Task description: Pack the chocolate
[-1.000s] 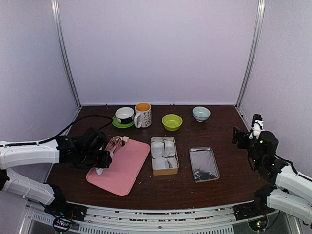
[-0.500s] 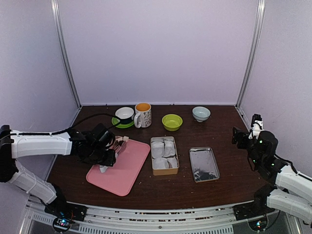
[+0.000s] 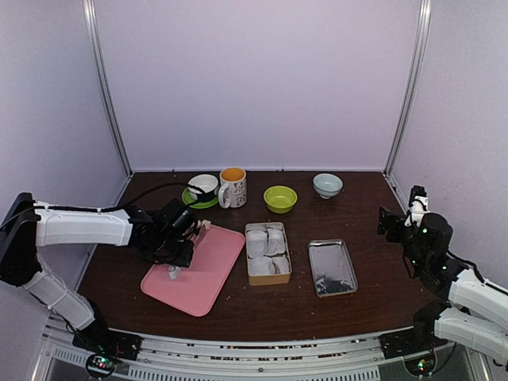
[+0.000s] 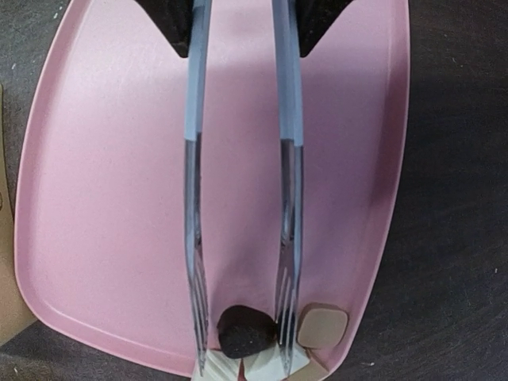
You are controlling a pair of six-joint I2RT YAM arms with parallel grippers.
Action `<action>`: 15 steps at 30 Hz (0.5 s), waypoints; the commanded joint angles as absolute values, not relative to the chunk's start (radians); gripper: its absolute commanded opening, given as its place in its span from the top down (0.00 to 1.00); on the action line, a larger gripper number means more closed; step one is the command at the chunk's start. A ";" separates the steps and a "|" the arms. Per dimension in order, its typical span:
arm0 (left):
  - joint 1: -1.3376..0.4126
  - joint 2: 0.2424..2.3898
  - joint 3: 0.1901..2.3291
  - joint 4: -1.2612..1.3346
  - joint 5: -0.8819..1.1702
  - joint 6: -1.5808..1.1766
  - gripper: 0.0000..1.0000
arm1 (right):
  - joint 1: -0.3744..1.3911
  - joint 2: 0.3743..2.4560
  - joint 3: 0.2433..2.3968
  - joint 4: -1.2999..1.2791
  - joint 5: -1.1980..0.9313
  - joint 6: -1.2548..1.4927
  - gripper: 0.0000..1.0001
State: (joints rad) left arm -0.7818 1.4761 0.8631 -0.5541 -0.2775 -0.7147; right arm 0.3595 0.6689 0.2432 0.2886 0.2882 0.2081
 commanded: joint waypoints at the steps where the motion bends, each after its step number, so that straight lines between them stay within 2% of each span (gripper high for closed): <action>1: -0.769 1.511 0.904 -0.519 -0.305 -0.686 0.63 | 0.356 0.666 0.248 0.308 0.287 0.200 0.08; 6: -0.769 1.506 0.916 -0.531 -0.306 -0.680 0.71 | 0.356 0.663 0.246 0.310 0.288 0.201 0.08; 15: -0.769 1.387 0.890 -0.588 -0.242 -0.676 0.74 | 0.356 0.664 0.246 0.310 0.287 0.201 0.08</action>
State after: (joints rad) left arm -0.7773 1.4628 0.8799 -0.5690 -0.2764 -0.6922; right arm 0.3595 0.6685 0.2432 0.2890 0.2882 0.2081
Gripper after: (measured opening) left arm 0.322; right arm 0.920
